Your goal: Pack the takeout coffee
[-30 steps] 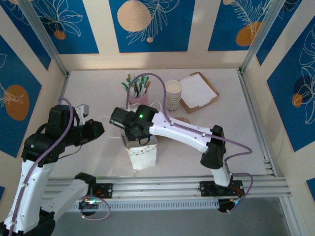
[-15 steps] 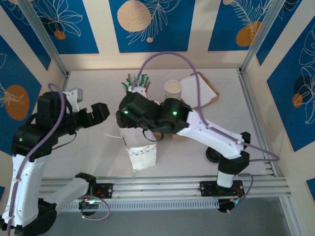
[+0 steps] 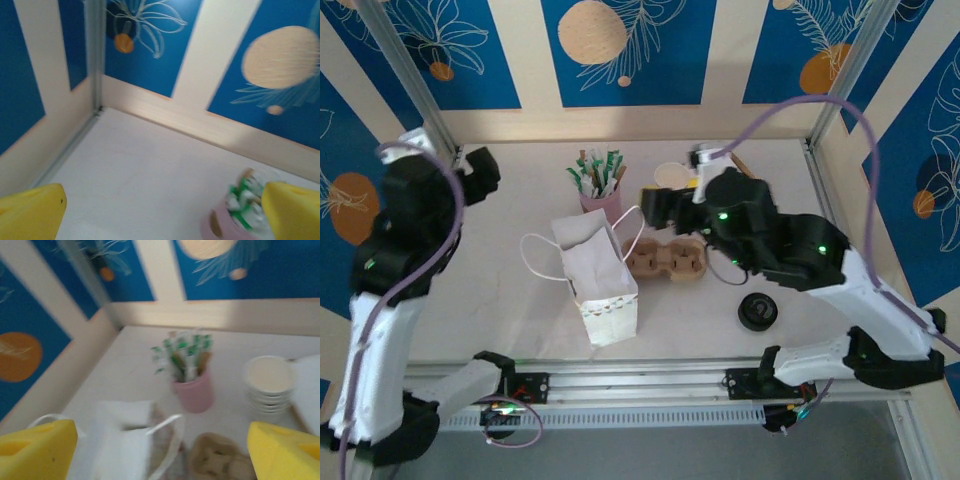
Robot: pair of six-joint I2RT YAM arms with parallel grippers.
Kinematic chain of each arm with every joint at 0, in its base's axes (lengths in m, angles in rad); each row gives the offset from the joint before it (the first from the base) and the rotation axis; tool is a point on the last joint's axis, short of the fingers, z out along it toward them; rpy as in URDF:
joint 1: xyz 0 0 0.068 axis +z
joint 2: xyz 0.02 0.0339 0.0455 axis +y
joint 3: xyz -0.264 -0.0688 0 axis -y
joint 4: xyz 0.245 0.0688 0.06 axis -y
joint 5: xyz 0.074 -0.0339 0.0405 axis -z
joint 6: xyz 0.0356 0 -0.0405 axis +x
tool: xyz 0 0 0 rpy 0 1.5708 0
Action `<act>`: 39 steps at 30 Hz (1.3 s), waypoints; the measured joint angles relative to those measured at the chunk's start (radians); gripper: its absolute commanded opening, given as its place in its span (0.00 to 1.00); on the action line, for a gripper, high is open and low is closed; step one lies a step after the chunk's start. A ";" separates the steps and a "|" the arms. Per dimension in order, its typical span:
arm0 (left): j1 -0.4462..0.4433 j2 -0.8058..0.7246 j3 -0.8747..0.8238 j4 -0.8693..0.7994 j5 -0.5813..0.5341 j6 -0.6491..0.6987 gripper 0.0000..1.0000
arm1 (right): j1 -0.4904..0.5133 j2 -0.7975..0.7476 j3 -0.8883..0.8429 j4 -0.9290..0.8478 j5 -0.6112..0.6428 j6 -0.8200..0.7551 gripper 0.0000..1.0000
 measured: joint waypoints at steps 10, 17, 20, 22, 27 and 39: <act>0.186 0.054 -0.494 0.264 -0.058 0.040 1.00 | -0.489 -0.275 -0.397 0.122 -0.054 -0.173 0.90; 0.258 0.116 -0.634 0.385 -0.014 0.066 1.00 | -0.748 -0.308 -0.591 0.172 -0.200 -0.220 0.94; 0.285 0.146 -0.700 0.429 0.041 0.089 1.00 | -0.836 -0.354 -0.716 0.232 -0.270 -0.224 0.94; 0.285 0.160 -0.751 0.468 0.070 0.099 1.00 | -0.899 -0.396 -0.819 0.288 -0.352 -0.223 0.94; 0.286 0.207 -0.821 0.507 0.099 0.043 1.00 | -0.980 -0.501 -1.088 0.461 -0.480 -0.241 0.94; 0.291 0.333 -0.889 0.654 0.270 0.013 1.00 | -0.958 -0.753 -1.476 0.639 -0.504 -0.283 0.95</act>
